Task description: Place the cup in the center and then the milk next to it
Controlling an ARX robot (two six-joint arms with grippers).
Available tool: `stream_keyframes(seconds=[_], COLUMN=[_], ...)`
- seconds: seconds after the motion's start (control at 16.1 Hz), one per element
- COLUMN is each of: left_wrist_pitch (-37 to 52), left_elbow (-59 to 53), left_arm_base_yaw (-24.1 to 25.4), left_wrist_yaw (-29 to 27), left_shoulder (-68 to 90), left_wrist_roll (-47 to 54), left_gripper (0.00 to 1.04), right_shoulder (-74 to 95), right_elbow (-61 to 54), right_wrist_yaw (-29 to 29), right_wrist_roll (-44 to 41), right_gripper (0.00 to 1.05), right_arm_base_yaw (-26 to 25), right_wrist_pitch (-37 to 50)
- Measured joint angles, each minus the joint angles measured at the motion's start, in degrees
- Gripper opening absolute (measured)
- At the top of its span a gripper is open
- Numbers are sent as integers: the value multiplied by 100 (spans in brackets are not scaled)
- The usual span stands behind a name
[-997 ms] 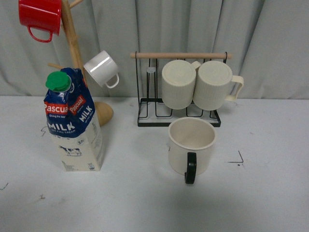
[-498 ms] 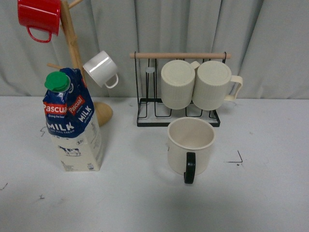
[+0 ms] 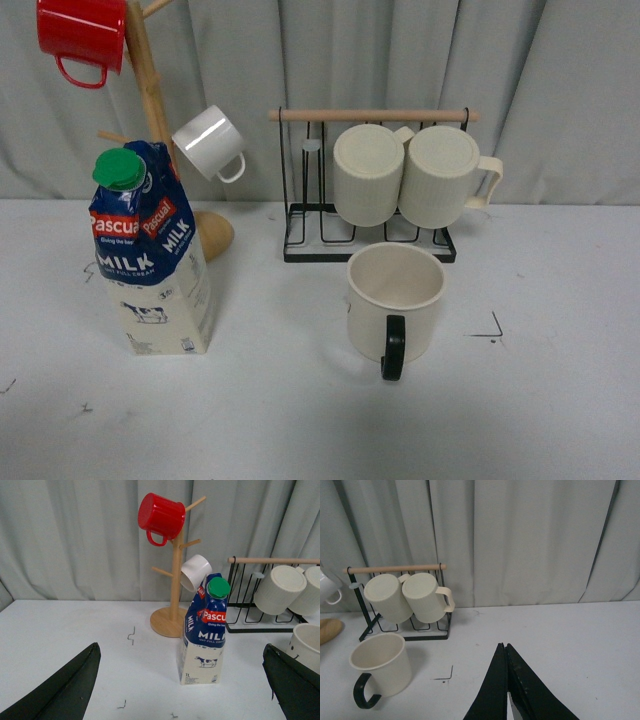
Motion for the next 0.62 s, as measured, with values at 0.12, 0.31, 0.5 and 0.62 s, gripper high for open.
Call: stream_keyframes(seconds=[0.12, 0.31, 0.5, 0.62], left_wrist_pitch=[0, 0, -2, 7], left_elbow=[0, 0, 0, 0], left_arm_base_yaw=[0, 0, 0, 0], left_wrist_yaw=[0, 0, -2, 2], left_shoulder=[0, 0, 0, 0], left_wrist_roll=[0, 0, 0, 0], left_gripper=[98, 98, 98, 98], right_shoulder=[-168, -354, -1145, -1443], right_elbow=[0, 0, 2, 2], right_wrist_yaw=[0, 0, -17, -17], right_wrist_roll=[0, 0, -2, -2], right_gripper=[2, 2, 2, 2], right_arm_base_yaw=[0, 0, 0, 0], right_wrist_pitch=[-173, -354, -1469, -1541])
